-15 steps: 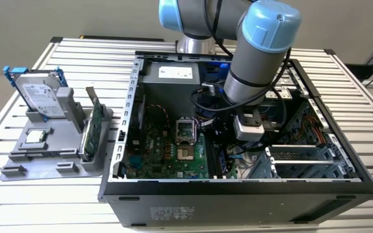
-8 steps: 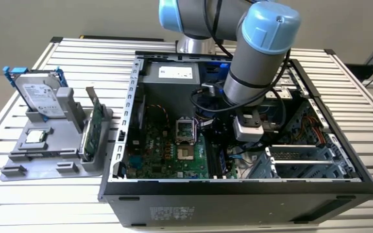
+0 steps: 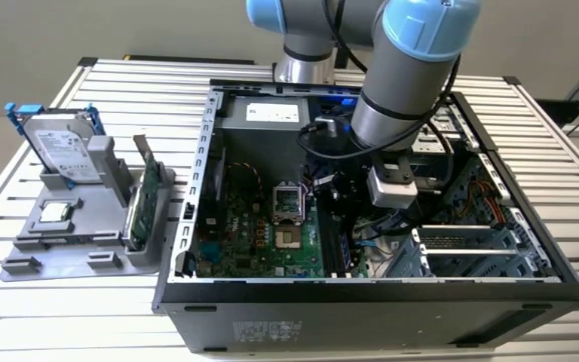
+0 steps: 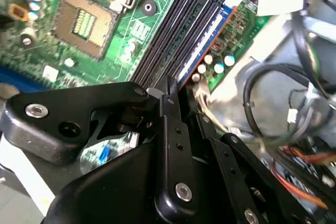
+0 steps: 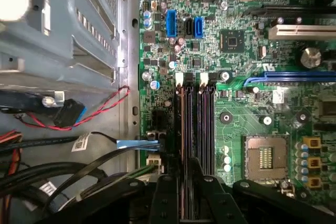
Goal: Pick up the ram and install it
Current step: 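Insert the ram into the slot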
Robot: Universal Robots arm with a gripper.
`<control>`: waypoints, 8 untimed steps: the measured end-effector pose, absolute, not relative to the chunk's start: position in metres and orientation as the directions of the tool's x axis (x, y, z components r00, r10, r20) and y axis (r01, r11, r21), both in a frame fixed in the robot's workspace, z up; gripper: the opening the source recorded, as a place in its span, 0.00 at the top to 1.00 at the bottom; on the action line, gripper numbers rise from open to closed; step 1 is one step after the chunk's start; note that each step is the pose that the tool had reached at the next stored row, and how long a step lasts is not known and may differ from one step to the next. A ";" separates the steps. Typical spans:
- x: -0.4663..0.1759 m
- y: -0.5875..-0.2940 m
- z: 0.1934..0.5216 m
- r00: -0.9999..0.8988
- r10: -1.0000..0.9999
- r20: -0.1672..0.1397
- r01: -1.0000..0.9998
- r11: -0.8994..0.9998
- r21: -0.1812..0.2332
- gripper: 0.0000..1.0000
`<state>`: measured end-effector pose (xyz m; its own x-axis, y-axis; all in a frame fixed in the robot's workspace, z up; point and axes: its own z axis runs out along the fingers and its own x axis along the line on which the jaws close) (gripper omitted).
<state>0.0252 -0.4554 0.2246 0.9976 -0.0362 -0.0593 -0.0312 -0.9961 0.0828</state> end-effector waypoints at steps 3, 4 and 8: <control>0.025 -0.455 0.236 0.998 -0.036 -0.060 -0.031 -0.996 0.083 0.00; 0.025 -0.456 0.237 0.998 -0.036 -0.060 -0.031 -0.996 0.082 0.00; 0.025 -0.456 0.237 0.998 -0.036 -0.060 -0.031 -0.996 0.082 1.00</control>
<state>0.0253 -0.4555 0.2367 0.9976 -0.0361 -0.0596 -0.0312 -0.9961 0.0823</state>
